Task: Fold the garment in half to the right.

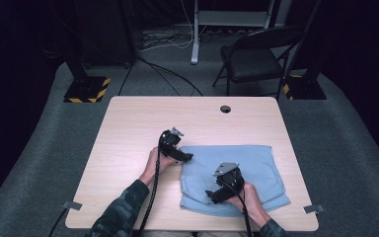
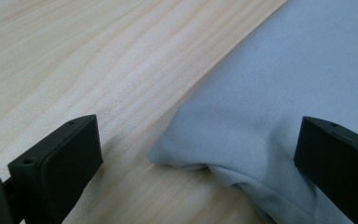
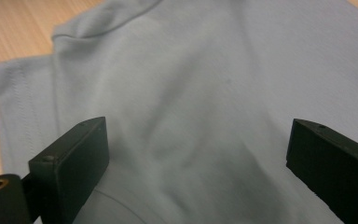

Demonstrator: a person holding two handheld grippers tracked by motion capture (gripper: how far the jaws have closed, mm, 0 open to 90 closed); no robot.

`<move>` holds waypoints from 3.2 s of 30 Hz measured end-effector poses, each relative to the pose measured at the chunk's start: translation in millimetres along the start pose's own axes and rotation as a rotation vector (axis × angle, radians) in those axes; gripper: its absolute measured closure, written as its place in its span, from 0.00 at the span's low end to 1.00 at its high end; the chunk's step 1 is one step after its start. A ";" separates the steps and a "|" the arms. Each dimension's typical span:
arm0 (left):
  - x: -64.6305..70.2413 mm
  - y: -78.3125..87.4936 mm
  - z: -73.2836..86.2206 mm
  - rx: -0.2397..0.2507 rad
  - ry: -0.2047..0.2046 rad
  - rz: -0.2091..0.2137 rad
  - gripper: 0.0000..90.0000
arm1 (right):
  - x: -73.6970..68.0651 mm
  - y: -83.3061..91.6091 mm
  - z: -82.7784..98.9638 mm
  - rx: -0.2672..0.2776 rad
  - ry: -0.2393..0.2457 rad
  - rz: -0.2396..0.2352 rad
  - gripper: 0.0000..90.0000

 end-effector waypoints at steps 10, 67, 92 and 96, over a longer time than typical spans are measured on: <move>7.0 -6.2 -3.9 -0.021 -0.015 0.032 0.00 | -26.6 -8.5 -15.2 -0.003 0.038 -0.058 0.05; 22.2 6.7 4.5 0.049 -0.073 0.070 0.82 | -74.3 -22.0 -29.3 0.068 0.044 -0.089 0.92; 4.4 64.1 -13.0 0.088 -0.015 -0.038 0.82 | -74.2 11.9 -60.7 0.306 0.011 -0.114 0.93; -0.3 76.0 -13.4 0.086 -0.009 -0.070 0.82 | -77.4 14.3 -70.1 0.329 0.023 -0.117 0.93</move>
Point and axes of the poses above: each handheld gripper's, and its own axes: y roughly backward along the jaws, z roughly out of its underside, x roughly to its right, the point moved 2 cm from there along -y, roughly forward along the jaws, and after that the axes turned 1 degree about -x, right-handed, at the moved point
